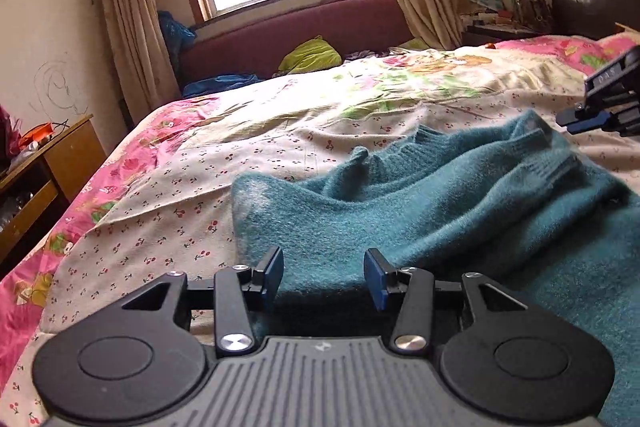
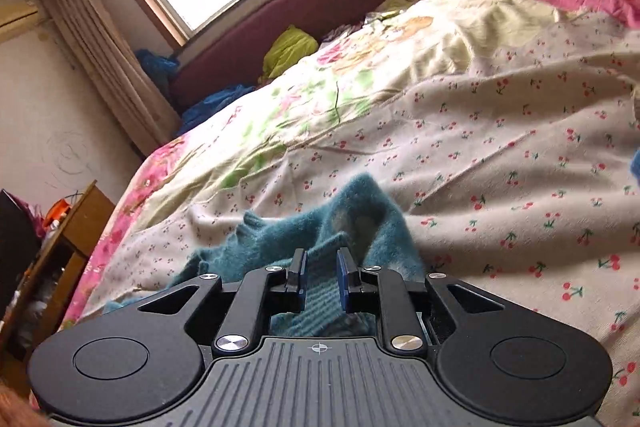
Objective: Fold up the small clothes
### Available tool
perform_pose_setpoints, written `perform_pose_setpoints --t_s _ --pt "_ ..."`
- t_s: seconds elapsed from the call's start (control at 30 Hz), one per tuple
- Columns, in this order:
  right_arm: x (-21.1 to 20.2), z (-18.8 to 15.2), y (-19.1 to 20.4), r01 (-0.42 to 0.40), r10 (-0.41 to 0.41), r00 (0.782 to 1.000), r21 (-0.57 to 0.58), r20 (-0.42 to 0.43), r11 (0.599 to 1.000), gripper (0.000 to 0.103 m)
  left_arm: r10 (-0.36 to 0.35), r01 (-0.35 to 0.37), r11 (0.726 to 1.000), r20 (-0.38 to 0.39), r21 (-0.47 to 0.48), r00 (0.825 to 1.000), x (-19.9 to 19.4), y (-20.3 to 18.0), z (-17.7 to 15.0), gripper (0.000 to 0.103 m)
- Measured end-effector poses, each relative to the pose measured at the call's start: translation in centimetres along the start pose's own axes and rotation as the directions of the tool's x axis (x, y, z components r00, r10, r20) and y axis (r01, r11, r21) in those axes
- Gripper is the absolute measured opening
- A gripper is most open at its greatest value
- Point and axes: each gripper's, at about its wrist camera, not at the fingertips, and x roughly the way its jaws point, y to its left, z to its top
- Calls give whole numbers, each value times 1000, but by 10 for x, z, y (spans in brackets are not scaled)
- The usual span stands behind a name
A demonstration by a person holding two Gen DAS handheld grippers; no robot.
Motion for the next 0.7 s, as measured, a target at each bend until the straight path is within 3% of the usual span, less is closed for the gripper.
perform_pose_setpoints --t_s 0.07,0.2,0.27,0.33,0.4,0.47,0.6,0.7 --pt "-1 1 15 -29 30 999 -67 13 997 18 27 -26 999 20 -45 999 12 10 8 56" --pt "32 -13 49 -114 96 990 -185 -102 976 18 86 -84 993 28 -82 996 54 20 19 56" --pt "54 -25 54 -116 82 982 -206 -168 972 18 167 -169 984 -36 -49 985 82 22 12 57" --pt "76 -41 52 -88 36 972 -218 -231 972 15 177 -184 981 -106 -55 978 101 33 -5 64" --pt "78 -51 55 -84 28 978 -267 -206 960 15 181 -184 982 -68 -48 981 98 38 -19 74" --pt "75 -54 64 -69 5 983 -338 -186 939 15 168 -172 983 -61 -64 984 92 40 -18 74" --pt "66 -47 68 -70 8 981 -323 -192 944 18 125 -131 979 -45 -156 991 76 61 -13 74" --pt "50 -46 82 -92 33 987 -382 -157 920 18 157 -163 968 -44 -189 987 60 79 -21 74"
